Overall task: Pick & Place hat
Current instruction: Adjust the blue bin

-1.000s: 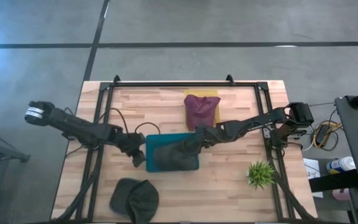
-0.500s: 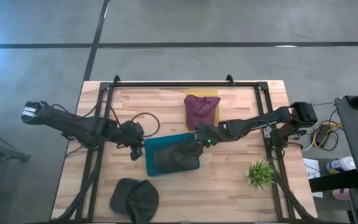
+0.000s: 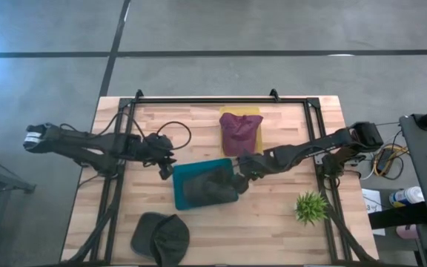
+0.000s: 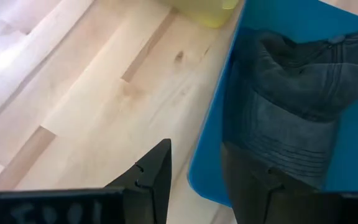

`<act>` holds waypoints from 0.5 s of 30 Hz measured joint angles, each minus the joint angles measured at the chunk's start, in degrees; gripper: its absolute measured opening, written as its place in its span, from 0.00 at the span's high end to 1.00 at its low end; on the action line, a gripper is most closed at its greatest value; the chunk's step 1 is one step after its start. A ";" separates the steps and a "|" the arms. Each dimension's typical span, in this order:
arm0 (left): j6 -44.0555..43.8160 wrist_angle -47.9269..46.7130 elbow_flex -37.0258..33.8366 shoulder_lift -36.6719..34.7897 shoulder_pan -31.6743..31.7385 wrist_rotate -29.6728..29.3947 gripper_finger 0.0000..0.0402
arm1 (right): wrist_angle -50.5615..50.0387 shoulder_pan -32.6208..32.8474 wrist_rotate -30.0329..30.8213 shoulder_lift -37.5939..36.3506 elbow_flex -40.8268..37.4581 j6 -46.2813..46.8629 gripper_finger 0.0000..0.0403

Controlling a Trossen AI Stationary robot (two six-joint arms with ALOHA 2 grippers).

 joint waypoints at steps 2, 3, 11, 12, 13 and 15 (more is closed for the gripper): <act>1.27 -0.01 0.08 0.00 0.63 0.09 0.67 | -0.27 1.21 -1.16 0.00 0.00 0.68 0.29; 1.97 0.05 0.11 0.00 0.93 0.11 0.67 | -0.25 1.82 -1.95 0.00 0.00 1.13 0.30; 10.99 8.91 -1.90 2.23 7.03 4.43 0.67 | -4.75 6.04 -7.02 0.00 0.00 6.80 0.29; 11.92 10.55 -2.29 3.01 8.41 6.12 0.67 | -5.37 6.60 -7.79 0.00 -0.02 7.54 0.29; 12.89 12.21 -2.69 4.08 9.77 7.64 0.67 | -5.67 7.12 -8.70 0.00 -0.02 8.27 0.29; 15.66 13.77 -2.91 6.41 12.31 9.58 0.67 | -5.63 8.26 -10.32 0.00 -0.02 9.42 0.29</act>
